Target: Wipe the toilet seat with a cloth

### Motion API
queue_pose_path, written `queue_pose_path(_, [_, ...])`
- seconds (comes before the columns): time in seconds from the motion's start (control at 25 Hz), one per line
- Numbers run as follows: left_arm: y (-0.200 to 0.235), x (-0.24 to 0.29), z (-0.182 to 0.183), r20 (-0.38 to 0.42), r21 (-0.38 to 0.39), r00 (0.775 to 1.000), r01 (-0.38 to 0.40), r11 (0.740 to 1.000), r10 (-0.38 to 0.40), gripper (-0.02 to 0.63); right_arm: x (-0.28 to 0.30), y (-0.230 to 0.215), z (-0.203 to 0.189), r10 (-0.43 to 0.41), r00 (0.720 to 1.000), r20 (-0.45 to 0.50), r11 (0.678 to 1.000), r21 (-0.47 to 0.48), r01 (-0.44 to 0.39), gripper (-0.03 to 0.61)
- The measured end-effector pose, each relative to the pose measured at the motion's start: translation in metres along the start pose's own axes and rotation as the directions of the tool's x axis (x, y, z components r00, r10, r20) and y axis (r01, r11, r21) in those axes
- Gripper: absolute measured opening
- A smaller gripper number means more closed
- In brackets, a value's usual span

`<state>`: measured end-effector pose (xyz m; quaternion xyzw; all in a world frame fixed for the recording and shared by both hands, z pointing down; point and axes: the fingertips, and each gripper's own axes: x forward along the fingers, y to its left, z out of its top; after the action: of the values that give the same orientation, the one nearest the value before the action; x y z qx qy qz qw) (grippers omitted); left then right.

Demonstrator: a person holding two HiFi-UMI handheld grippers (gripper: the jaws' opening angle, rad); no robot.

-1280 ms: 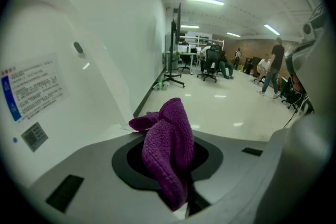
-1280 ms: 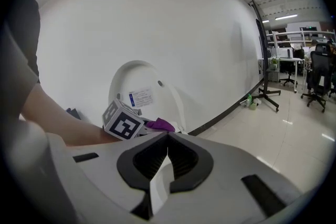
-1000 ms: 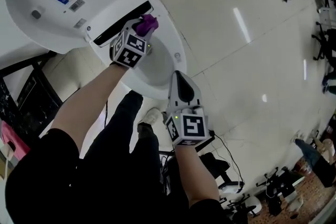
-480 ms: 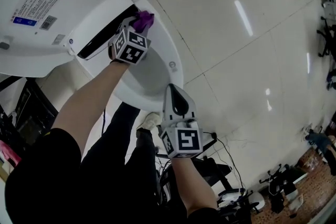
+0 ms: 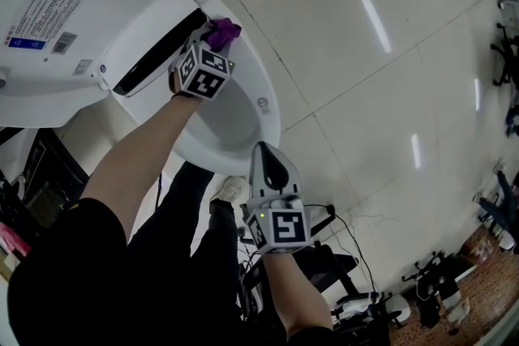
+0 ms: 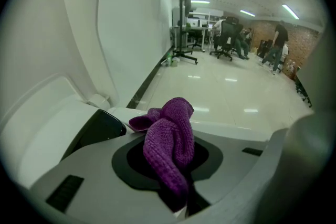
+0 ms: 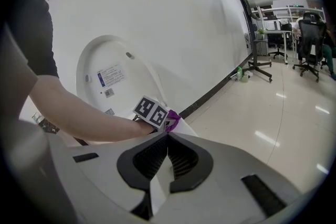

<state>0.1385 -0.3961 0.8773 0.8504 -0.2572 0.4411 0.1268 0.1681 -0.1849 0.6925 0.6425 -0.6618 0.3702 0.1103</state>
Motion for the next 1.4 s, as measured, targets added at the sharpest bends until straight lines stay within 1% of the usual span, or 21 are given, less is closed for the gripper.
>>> queue_pose_path(0.08, [-0.007, 0.001, 0.0, -0.007, -0.01, 0.999, 0.037, 0.999, -0.037, 0.094, -0.003, 0.002, -0.001, 0.004, 1.0, 0.004, 1.0, 0.011, -0.004, 0.017])
queue_pose_path(0.2, [-0.026, -0.002, -0.001, -0.011, -0.016, 0.99, 0.14, 0.99, -0.14, 0.094, -0.009, 0.006, 0.002, 0.01, 1.0, 0.024, 1.0, 0.012, -0.01, 0.017])
queue_pose_path(0.24, [-0.032, -0.005, 0.001, -0.003, -0.009, 0.986, 0.167, 0.986, -0.167, 0.094, -0.01, 0.006, 0.004, 0.012, 1.0, 0.028, 1.0, 0.006, -0.012, 0.017])
queue_pose_path(0.32, [-0.04, -0.018, 0.007, 0.024, 0.014, 0.982, 0.189, 0.982, -0.189, 0.094, -0.015, 0.006, 0.007, 0.015, 0.999, 0.034, 1.0, 0.001, -0.015, 0.017])
queue_pose_path(0.52, [-0.058, -0.067, 0.011, 0.059, 0.04, 0.981, 0.184, 0.982, -0.186, 0.094, -0.036, 0.018, 0.023, 0.017, 0.998, 0.068, 1.0, 0.001, -0.017, 0.017])
queue_pose_path(0.72, [-0.069, -0.129, 0.02, 0.111, 0.047, 0.982, 0.15, 0.987, -0.155, 0.094, -0.067, 0.044, 0.046, 0.053, 0.991, 0.125, 0.997, -0.061, -0.046, 0.017])
queue_pose_path(0.88, [-0.085, -0.196, 0.02, 0.155, 0.058, 0.98, 0.12, 0.991, -0.128, 0.094, -0.107, 0.069, 0.06, 0.084, 0.985, 0.153, 0.992, -0.106, -0.068, 0.017])
queue_pose_path(1.0, [-0.106, -0.248, 0.013, 0.172, 0.086, 0.978, 0.107, 0.991, -0.12, 0.094, -0.145, 0.085, 0.065, 0.098, 0.982, 0.16, 0.988, -0.135, -0.076, 0.017])
queue_pose_path(1.12, [-0.128, -0.298, 0.006, 0.201, 0.099, 0.974, 0.086, 0.991, -0.105, 0.094, -0.182, 0.097, 0.071, 0.118, 0.975, 0.189, 0.982, -0.171, -0.086, 0.017])
queue_pose_path(1.4, [-0.184, -0.431, 0.001, 0.31, 0.095, 0.949, 0.023, 0.995, -0.052, 0.094, -0.264, 0.122, 0.074, 0.155, 0.97, 0.186, 0.962, -0.253, -0.106, 0.017])
